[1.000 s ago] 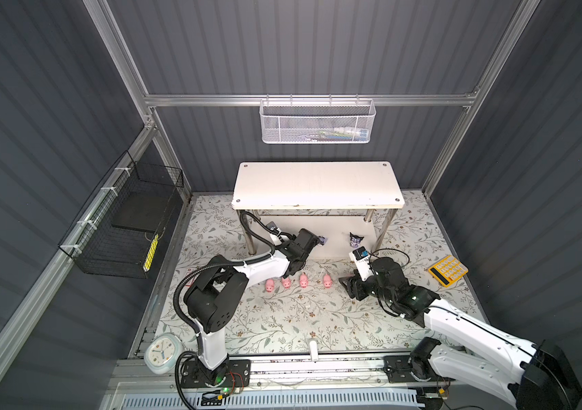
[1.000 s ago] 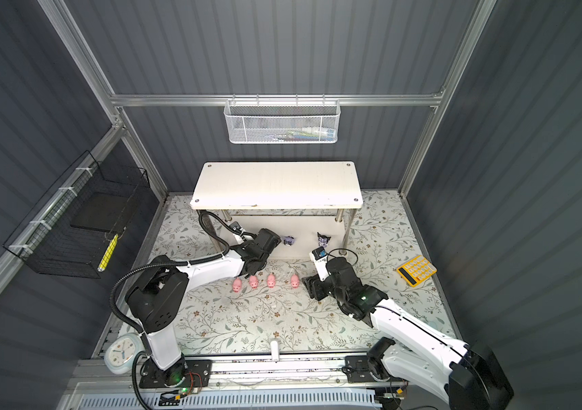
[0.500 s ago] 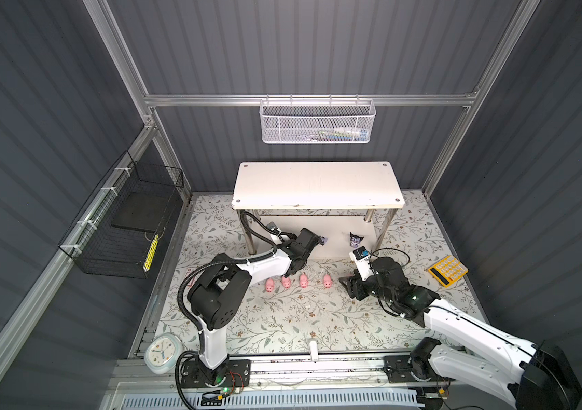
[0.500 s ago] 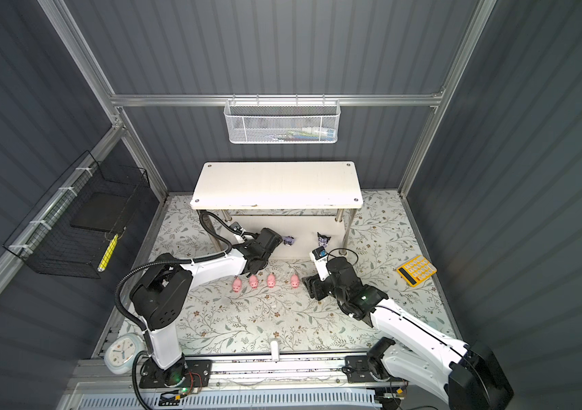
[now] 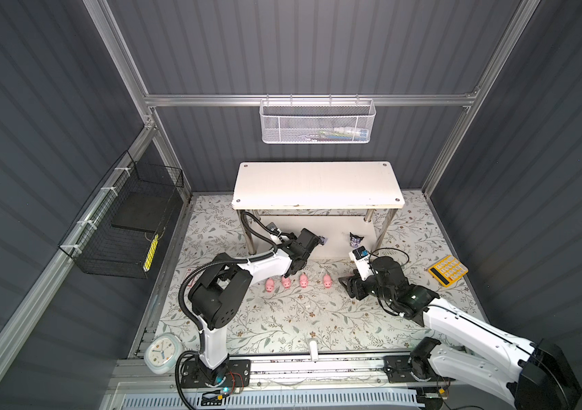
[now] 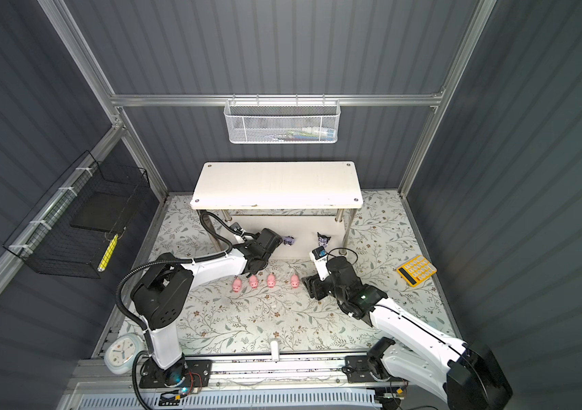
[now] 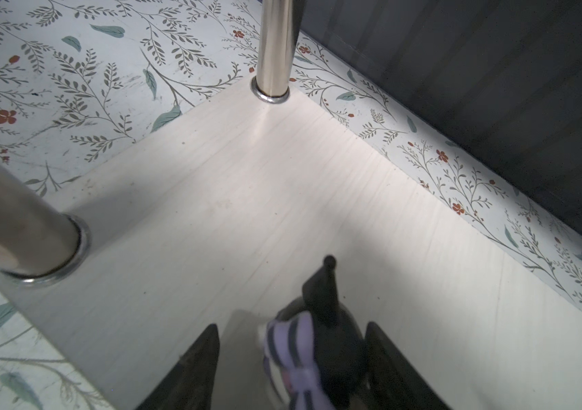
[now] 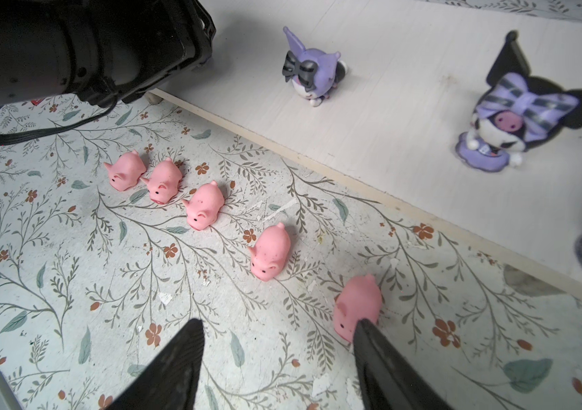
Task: Place and organize the plastic toys onto the shelf
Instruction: 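Lower the figurine onto the lower shelf and open the left gripper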
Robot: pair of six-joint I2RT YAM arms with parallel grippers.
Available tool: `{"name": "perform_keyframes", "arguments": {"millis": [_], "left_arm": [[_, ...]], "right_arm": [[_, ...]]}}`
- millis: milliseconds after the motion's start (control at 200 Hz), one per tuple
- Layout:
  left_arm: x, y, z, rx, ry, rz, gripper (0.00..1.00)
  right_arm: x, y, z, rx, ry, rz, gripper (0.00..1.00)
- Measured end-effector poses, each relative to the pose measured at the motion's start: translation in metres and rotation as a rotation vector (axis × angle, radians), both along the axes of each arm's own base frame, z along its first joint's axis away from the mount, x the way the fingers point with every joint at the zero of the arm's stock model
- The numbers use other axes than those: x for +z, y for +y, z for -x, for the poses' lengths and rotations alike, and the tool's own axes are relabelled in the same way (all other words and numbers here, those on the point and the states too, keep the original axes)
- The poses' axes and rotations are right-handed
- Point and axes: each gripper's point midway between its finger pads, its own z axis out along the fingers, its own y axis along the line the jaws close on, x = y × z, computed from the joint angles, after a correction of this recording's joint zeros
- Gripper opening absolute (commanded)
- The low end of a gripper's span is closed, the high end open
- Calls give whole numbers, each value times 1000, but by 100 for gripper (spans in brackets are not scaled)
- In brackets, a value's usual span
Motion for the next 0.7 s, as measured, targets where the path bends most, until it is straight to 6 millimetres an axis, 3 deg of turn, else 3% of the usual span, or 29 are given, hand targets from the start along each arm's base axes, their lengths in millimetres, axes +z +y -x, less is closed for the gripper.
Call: {"name": "perform_keyframes", "arguments": {"millis": [405, 700], "left_arm": [[-2, 2, 2, -1, 3, -2, 74], [12, 5, 6, -6, -17, 18, 75]], "right_arm": [[0, -1, -1, -2, 3, -1, 69], [0, -1, -1, -2, 3, -1, 69]]}}
